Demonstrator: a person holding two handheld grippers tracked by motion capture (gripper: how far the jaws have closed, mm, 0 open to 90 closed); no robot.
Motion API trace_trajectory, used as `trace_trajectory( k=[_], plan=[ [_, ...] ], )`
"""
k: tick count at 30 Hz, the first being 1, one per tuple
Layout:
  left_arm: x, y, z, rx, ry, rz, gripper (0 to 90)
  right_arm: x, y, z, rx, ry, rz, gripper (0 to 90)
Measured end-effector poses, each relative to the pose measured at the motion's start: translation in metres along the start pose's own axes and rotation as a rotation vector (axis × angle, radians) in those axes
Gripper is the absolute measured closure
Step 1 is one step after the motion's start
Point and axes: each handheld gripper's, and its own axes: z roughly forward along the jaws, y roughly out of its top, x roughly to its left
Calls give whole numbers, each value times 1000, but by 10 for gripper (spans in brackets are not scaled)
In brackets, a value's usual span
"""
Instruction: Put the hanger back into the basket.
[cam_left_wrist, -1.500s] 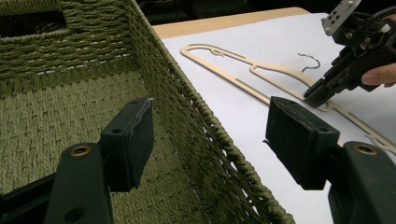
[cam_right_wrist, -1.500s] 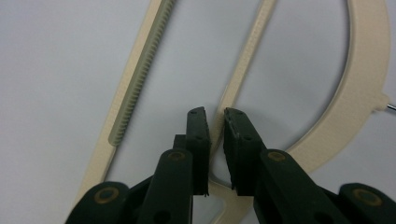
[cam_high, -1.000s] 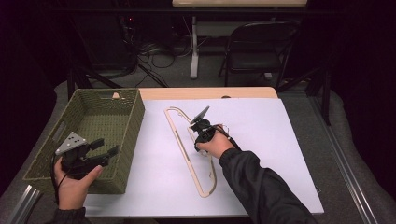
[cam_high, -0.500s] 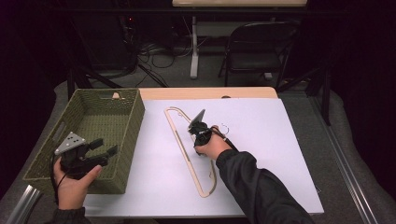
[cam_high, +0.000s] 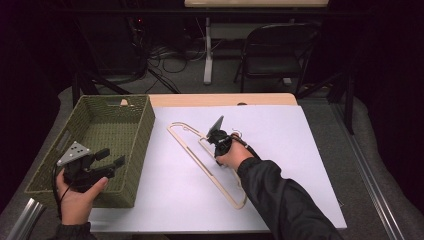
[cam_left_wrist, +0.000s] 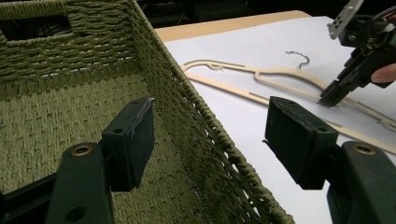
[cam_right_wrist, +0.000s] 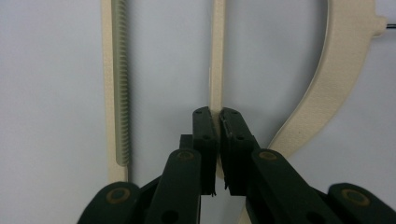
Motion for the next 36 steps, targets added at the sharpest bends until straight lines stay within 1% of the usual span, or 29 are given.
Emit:
trace_trajectory(
  k=[1,4,5,6,7,8,9,10,11,12,13,14,15,16,17,18,20,22,23,25,28,29,30,33,34,35,36],
  plan=[
    [-1,0,0,0,-1,2,328,-4,-1,-4,32,-17,-75,856],
    [-3,1,1,0,-6,7,329,-10,-8,-11,37,-52,-178,856],
    [-4,1,1,0,-9,10,330,-12,-11,-11,10,-27,-183,857],
    [-5,2,2,0,-14,12,330,-14,-14,-13,3,-20,-202,856],
    [-7,2,2,2,-16,18,330,-14,-16,-18,5,-45,-228,856],
    [-8,3,3,4,-19,24,330,-14,-23,-25,-20,-46,-280,857],
    [-10,3,3,5,-22,31,330,-14,-23,-25,-20,-46,-280,857],
    [-12,4,4,9,-22,37,331,-13,-28,-27,-39,-42,-319,857],
    [-14,4,4,9,-27,43,332,-12,-33,-31,-36,-39,-342,857],
    [-16,5,5,9,-33,51,333,-11,-38,-34,-45,-48,-366,857],
    [-18,5,5,10,-36,56,334,-9,-45,-36,-70,-60,-394,857],
    [-21,6,5,10,-43,63,337,-8,-49,-38,-78,-55,-406,857],
    [-23,7,6,10,-49,72,337,-6,-60,-42,-82,-89,-479,856],
    [-26,7,7,11,-57,79,337,-6,-60,-42,-82,-89,-479,856],
    [-31,9,8,10,-71,89,337,-5,-65,-42,-99,-70,-503,856],
    [-33,9,9,11,-80,95,337,-5,-71,-43,-116,-89,-537,856],
    [-42,12,14,15,-120,107,337,-4,-79,-44,-135,-97,-566,856],
    [-51,14,20,30,-149,129,337,-3,-87,-45,-156,-117,-602,857],
    [-56,16,23,37,-162,139,337,-3,-91,-46,-165,-121,-610,856],
    [-66,19,32,57,-192,156,337,-2,-96,-47,-186,-140,-643,857],
    [-76,22,46,88,-228,179,337,0,-101,-49,-208,-154,-682,857],
    [-79,24,51,99,-235,186,338,2,-103,-50,-216,-167,-694,857],
    [-82,25,57,113,-249,191,359,3,-105,-50,-228,-182,-716,857],
    [-93,32,74,153,-289,200,370,10,-109,-52,-250,-214,-778,856],
    [-95,33,77,165,-294,206,370,12,-111,-52,-258,-218,-802,856],
    [-99,35,82,179,-299,201,369,15,-112,-52,-264,-237,-831,856],
    [-101,37,87,188,-306,200,369,15,-112,-52,-264,-237,-831,856]
  ],
)
